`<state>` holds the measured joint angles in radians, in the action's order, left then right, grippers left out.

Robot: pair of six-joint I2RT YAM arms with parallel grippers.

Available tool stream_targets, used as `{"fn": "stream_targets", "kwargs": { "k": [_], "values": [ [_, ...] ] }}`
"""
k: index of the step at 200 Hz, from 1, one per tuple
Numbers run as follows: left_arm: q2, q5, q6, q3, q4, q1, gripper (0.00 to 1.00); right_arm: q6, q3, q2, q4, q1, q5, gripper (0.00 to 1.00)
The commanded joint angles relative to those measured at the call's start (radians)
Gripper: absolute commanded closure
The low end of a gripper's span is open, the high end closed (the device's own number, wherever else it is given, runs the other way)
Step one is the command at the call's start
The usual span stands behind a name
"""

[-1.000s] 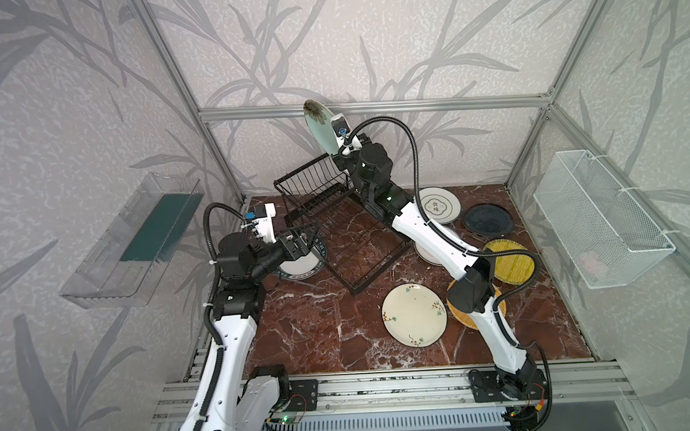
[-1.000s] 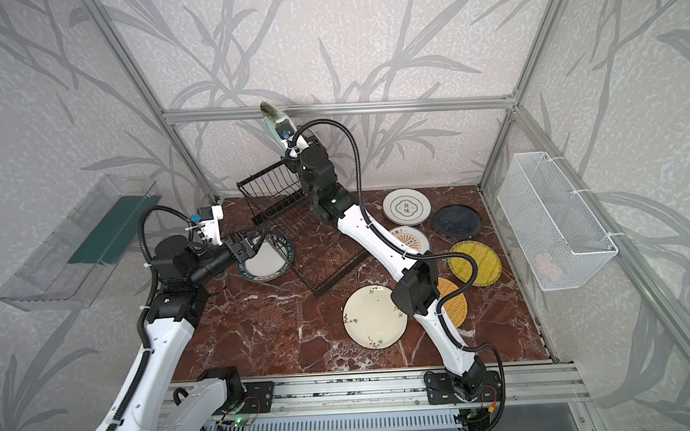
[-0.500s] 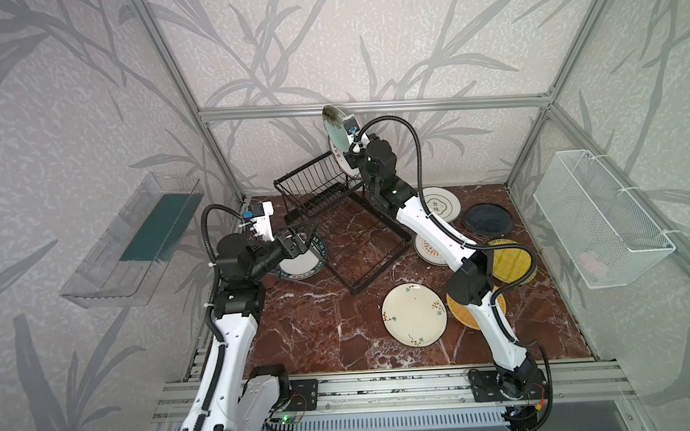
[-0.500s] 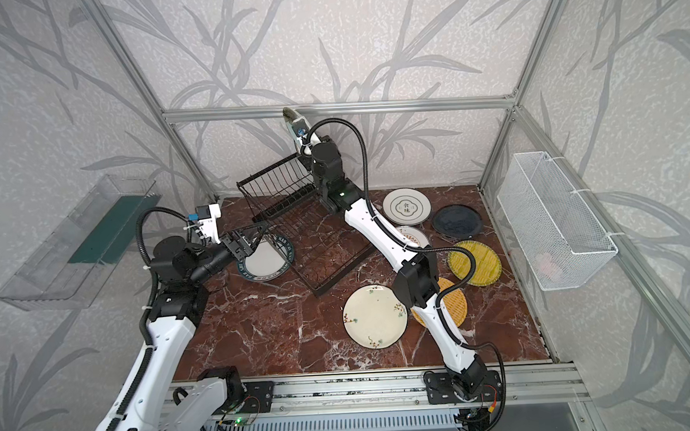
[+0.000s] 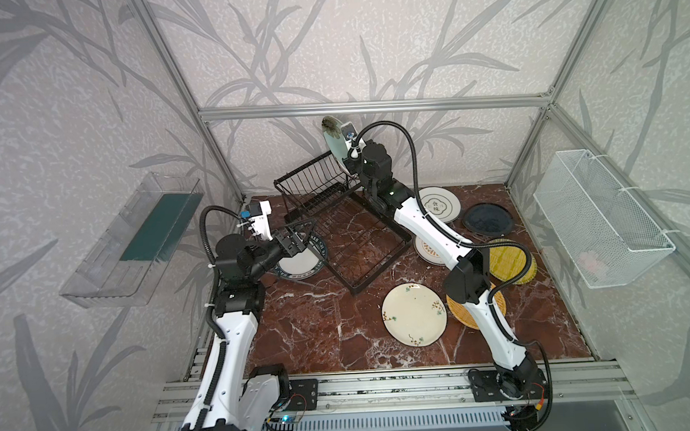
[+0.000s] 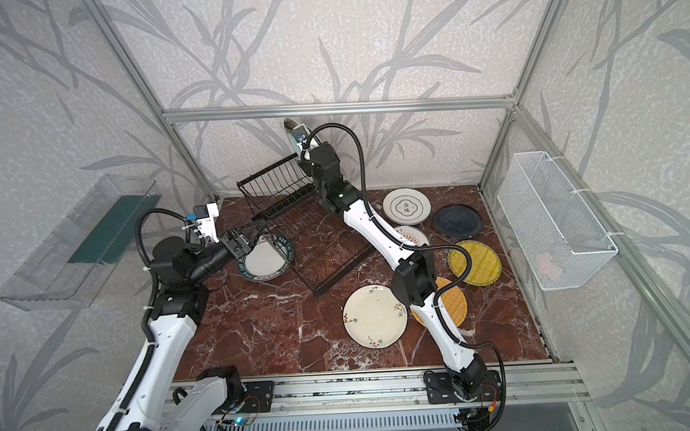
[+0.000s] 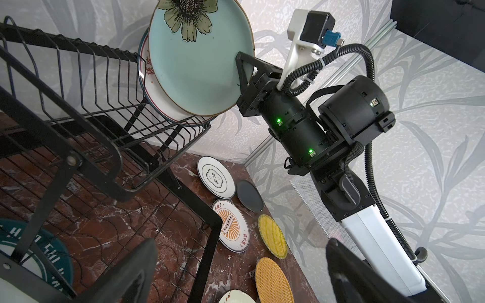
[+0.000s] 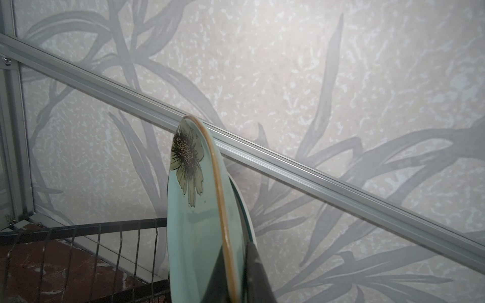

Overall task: Load plates into a dish rack
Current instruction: Place the plate on the dish rack.

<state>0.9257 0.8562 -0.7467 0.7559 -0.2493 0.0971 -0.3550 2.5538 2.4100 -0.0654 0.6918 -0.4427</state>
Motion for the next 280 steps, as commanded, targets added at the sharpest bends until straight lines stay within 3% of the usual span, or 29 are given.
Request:
{"fn": "stream_targets", "kwargs": {
  "k": [1,176,250,280],
  "values": [
    [0.000,0.027,-0.022,-0.011,-0.062,0.009,0.01,0.012,0.030,-0.026,-0.164,-0.004,0.011,1.00],
    [0.022,0.040,-0.068,-0.026,-0.125,0.024,0.01,-0.098,-0.078,-0.066,-0.242,-0.027,0.091,1.00],
    [0.030,0.044,-0.079,-0.029,-0.140,0.030,0.01,-0.093,-0.206,-0.118,-0.310,-0.016,0.016,1.00],
    [0.033,0.044,-0.082,-0.030,-0.143,0.033,0.01,-0.079,-0.172,-0.105,-0.266,-0.015,0.021,1.00]
  ]
}}
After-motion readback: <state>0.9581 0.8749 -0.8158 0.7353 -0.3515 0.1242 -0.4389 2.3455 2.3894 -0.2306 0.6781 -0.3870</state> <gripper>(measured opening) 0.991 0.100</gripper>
